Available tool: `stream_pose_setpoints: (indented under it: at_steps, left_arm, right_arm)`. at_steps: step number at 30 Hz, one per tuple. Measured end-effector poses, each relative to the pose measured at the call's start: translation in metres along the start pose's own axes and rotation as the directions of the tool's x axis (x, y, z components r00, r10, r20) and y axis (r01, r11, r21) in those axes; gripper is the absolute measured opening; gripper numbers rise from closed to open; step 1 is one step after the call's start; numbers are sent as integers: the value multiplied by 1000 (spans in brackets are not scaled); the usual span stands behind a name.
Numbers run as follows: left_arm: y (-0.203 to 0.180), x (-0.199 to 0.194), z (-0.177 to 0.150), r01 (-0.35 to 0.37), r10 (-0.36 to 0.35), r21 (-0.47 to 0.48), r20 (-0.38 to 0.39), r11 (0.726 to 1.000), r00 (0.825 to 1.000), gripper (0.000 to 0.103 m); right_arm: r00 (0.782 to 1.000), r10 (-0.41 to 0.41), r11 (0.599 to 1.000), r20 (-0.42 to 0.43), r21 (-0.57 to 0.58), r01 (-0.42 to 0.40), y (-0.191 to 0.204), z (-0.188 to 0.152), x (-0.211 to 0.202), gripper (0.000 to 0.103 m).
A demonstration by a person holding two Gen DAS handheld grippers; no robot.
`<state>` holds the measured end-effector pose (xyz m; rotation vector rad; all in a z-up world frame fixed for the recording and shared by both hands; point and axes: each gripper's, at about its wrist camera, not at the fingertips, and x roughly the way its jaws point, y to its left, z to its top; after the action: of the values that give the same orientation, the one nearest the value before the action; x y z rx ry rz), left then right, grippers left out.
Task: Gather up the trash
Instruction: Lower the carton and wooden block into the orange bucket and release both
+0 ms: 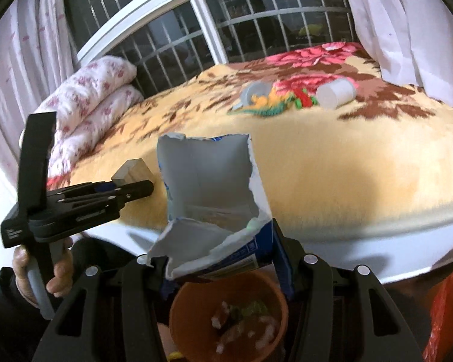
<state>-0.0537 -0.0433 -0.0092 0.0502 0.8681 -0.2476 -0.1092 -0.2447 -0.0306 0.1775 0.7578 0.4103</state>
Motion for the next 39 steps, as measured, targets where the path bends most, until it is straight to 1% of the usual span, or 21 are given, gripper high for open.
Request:
stream_pose_setpoints:
  at_steps: [4, 7, 9, 11, 15, 16, 18, 20, 24, 26, 29, 31, 35, 39]
  left_arm:
    - [-8, -8, -39, 28, -27, 33, -42, 999, 999, 37]
    - [-14, -6, -68, 30, -24, 76, -87, 997, 996, 37]
    - [-14, -2, -82, 32, -21, 91, -115, 995, 993, 37]
    - [-14, 8, -97, 37, -22, 95, -161, 995, 987, 37]
    - [-11, 42, -119, 70, -50, 60, -275, 996, 960, 37]
    - [-11, 50, -122, 76, -56, 54, -297, 996, 953, 37]
    - [-10, 64, -125, 70, -48, 54, -329, 996, 943, 37]
    - [-8, 77, -129, 65, -43, 50, -358, 997, 933, 37]
    - [-1, 98, -135, 64, -47, 27, -415, 998, 909, 37]
    - [2, 110, -137, 64, -52, 13, -444, 998, 895, 37]
    - [3, 122, -140, 67, -59, 0, -477, 998, 877, 37]
    - [5, 128, -142, 72, -66, -7, -494, 997, 867, 37]
    - [6, 137, -145, 74, -70, -13, -513, 997, 856, 37]
    - [6, 143, -145, 71, -70, -17, -525, 997, 848, 37]
  right_arm:
    - [999, -6, 1000, -46, -21, 5, 8, -25, -2, 52]
    - [996, -15, 999, -93, -32, 12, 10, -44, -1, 52]
    - [992, -22, 999, -126, -40, 18, 12, -52, 3, 52]
    - [986, -32, 999, -164, -46, 24, 12, -60, 10, 52]
    - [968, -44, 999, -247, -40, 35, 7, -73, 31, 52]
    - [963, -46, 999, -266, -37, 37, 7, -76, 38, 52]
    - [949, -54, 998, -312, -43, 43, 5, -83, 53, 52]
    - [938, -64, 997, -341, -52, 50, 4, -88, 64, 52]
    - [915, -105, 992, -390, -106, 69, 5, -100, 87, 52]
    - [897, -93, 993, -432, -101, 55, 3, -107, 99, 52]
    - [876, -88, 994, -474, -94, 49, 1, -111, 112, 52]
    - [867, -81, 995, -492, -85, 45, 0, -113, 118, 52]
    - [848, -76, 997, -525, -69, 46, -4, -116, 129, 53]
    - [839, -72, 997, -539, -59, 48, -4, -116, 133, 54]
